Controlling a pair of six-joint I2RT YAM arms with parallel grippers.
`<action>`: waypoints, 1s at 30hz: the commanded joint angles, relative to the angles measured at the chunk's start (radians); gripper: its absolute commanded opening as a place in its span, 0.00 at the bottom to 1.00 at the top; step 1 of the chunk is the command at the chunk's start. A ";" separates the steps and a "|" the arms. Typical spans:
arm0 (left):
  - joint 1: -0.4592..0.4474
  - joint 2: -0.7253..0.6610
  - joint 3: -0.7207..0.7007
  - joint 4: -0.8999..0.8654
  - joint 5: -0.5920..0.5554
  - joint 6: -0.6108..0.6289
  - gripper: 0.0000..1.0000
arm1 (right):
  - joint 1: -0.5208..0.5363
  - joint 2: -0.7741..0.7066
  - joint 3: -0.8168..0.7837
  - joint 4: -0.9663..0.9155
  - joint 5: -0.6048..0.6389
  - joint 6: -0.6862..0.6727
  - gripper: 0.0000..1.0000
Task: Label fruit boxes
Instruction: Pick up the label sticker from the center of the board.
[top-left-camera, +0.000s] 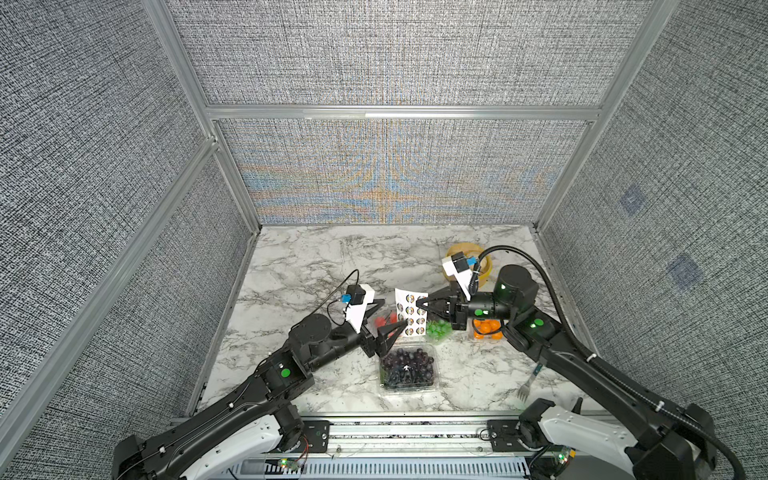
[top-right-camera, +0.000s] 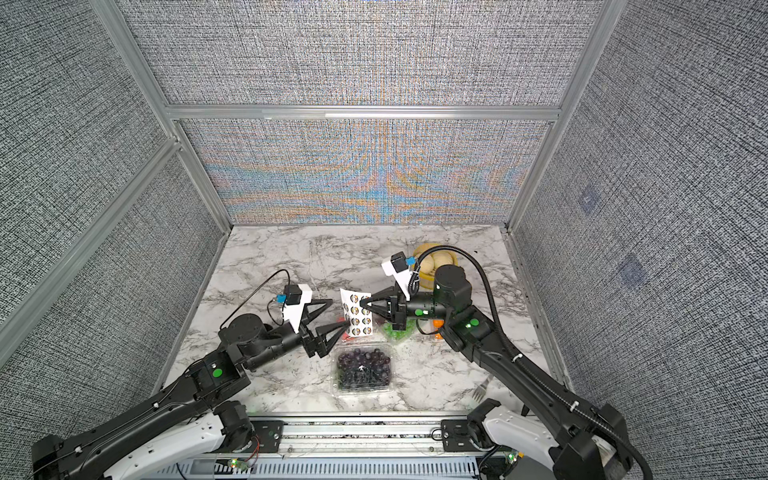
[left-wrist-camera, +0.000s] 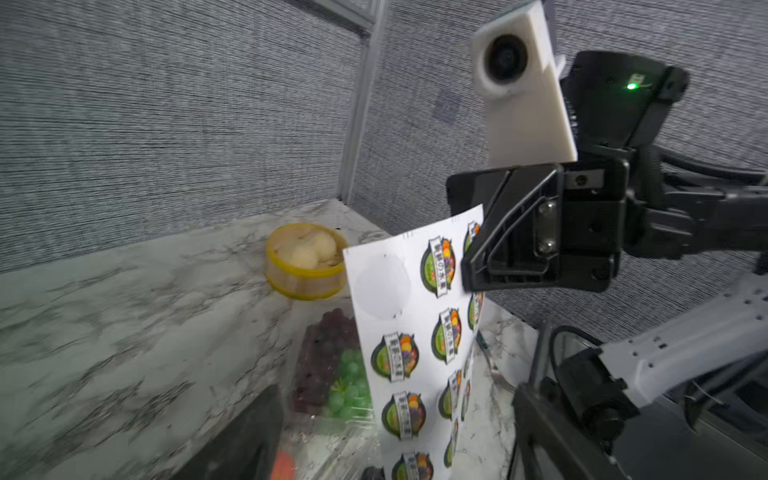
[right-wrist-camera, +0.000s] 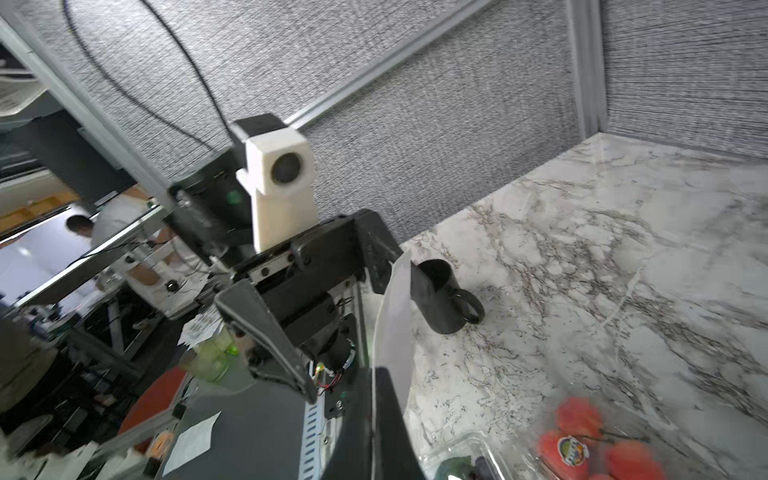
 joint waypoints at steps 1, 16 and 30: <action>0.007 0.027 0.019 0.137 0.213 0.036 0.84 | -0.008 -0.060 -0.019 0.049 -0.117 -0.007 0.00; 0.008 -0.011 -0.042 0.270 0.379 0.022 0.29 | -0.012 -0.112 -0.044 0.080 -0.152 -0.008 0.00; 0.009 -0.003 -0.016 0.201 0.349 0.044 0.01 | -0.010 -0.101 -0.046 0.103 -0.168 0.004 0.00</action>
